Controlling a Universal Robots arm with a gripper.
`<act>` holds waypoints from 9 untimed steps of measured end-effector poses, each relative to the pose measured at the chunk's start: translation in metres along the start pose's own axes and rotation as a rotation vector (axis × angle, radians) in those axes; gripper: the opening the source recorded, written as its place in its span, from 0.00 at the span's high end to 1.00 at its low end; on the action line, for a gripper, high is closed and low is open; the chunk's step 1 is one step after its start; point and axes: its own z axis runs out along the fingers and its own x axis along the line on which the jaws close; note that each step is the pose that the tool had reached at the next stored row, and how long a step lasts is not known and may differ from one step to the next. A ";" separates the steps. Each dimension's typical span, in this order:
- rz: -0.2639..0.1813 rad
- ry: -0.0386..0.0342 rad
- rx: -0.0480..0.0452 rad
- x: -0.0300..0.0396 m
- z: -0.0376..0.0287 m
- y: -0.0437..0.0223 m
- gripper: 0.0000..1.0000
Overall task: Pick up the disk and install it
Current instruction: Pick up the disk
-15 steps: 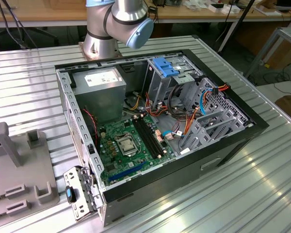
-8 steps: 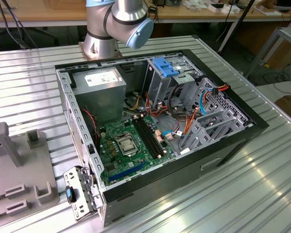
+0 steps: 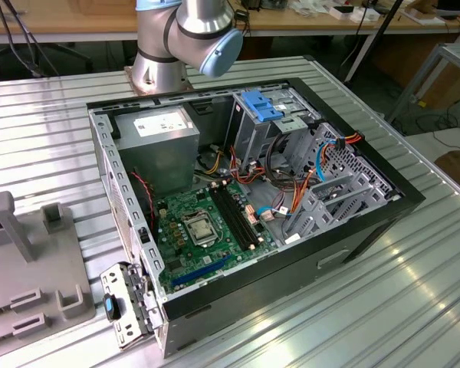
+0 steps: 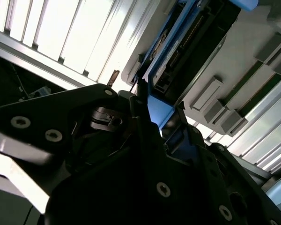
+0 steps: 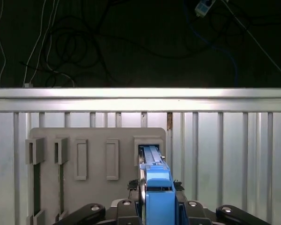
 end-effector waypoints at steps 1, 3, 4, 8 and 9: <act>-0.001 -0.0001 -0.0001 0.0000 0.0000 0.0000 0.63; -0.002 -0.0001 0.0000 0.0000 0.0000 0.0000 0.63; -0.002 -0.0001 0.0000 0.0000 0.0000 0.0000 0.63; -0.002 -0.0001 0.0001 0.0000 0.0001 0.0000 0.63; -0.002 -0.0001 0.0001 0.0000 0.0001 0.0000 0.63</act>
